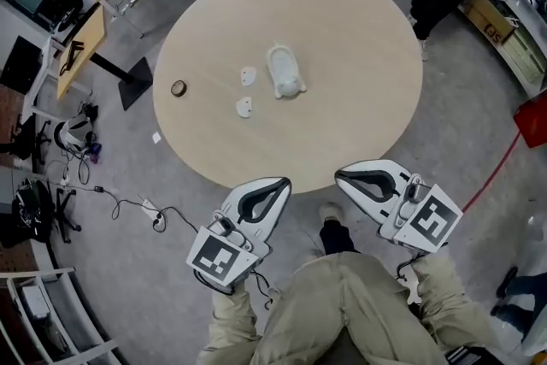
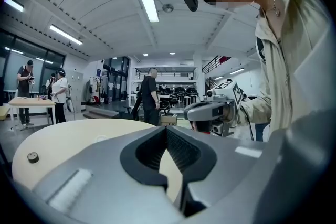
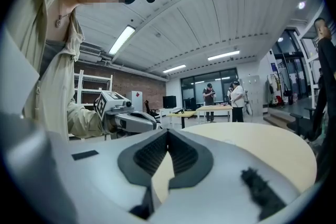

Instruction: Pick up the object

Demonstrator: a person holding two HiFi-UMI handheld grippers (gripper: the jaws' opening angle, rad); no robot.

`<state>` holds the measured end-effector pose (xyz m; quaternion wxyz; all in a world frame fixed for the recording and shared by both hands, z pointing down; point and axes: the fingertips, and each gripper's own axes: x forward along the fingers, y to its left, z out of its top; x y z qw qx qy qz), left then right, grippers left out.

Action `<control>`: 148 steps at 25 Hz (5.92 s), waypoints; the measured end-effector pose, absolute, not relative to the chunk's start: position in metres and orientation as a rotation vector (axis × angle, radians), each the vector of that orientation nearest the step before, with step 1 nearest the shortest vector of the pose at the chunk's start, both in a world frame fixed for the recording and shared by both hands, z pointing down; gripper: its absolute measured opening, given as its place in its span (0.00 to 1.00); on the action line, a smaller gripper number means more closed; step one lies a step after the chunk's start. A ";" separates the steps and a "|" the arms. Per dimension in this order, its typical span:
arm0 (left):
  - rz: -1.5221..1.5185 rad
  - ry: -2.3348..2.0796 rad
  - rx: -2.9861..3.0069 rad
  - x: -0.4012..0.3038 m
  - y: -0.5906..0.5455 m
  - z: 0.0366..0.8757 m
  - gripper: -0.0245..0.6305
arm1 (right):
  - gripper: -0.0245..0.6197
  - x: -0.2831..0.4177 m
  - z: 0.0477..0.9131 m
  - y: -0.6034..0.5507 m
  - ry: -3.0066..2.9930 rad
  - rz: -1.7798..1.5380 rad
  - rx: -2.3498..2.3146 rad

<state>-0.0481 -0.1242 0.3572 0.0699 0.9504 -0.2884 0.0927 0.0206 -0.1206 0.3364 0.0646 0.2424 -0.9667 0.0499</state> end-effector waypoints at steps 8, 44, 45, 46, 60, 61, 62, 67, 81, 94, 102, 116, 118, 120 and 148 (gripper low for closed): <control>0.273 -0.921 2.836 -0.031 -0.180 0.363 0.05 | 0.04 0.033 0.346 -0.179 -2.940 0.170 0.642; 0.285 -1.027 2.711 -0.086 -0.267 0.409 0.05 | 0.25 -0.047 0.538 -0.379 -2.158 -0.274 0.379; 0.288 -1.030 2.707 -0.087 -0.268 0.410 0.05 | 0.27 -0.047 0.544 -0.380 -2.132 -0.287 0.352; 0.289 -1.033 2.703 -0.087 -0.270 0.411 0.05 | 0.30 -0.048 0.550 -0.381 -2.112 -0.297 0.326; 0.291 -1.068 2.653 -0.092 -0.276 0.428 0.05 | 0.40 -0.065 0.595 -0.397 -1.929 -0.488 0.212; 0.289 -1.068 2.651 -0.091 -0.276 0.429 0.05 | 0.41 -0.064 0.596 -0.397 -1.922 -0.497 0.215; 0.288 -1.069 2.650 -0.091 -0.276 0.429 0.05 | 0.41 -0.064 0.597 -0.397 -1.911 -0.507 0.217; 0.283 -1.070 2.648 -0.092 -0.280 0.430 0.05 | 0.42 -0.063 0.604 -0.405 -1.787 -0.593 0.219; 0.270 -1.067 2.651 -0.095 -0.277 0.424 0.05 | 0.42 -0.068 0.602 -0.409 -1.720 -0.533 0.262; 0.247 -1.087 2.696 -0.098 -0.276 0.407 0.05 | 0.42 -0.044 0.504 -0.400 -2.358 0.152 0.737; 0.239 -1.047 2.755 -0.076 -0.268 0.384 0.05 | 0.42 0.001 0.418 -0.349 -2.774 0.541 0.992; 0.249 -1.030 2.857 -0.029 -0.230 0.351 0.05 | 0.42 0.055 0.367 -0.269 -2.891 0.419 1.073; 0.249 -1.033 2.867 -0.025 -0.224 0.350 0.05 | 0.42 0.060 0.362 -0.261 -2.904 0.394 1.074; 0.245 -1.027 2.875 -0.020 -0.217 0.347 0.05 | 0.42 0.065 0.358 -0.251 -2.912 0.378 1.076; 0.180 -0.954 2.975 -0.047 0.041 0.317 0.05 | 0.42 0.032 0.296 0.029 -3.033 0.194 1.140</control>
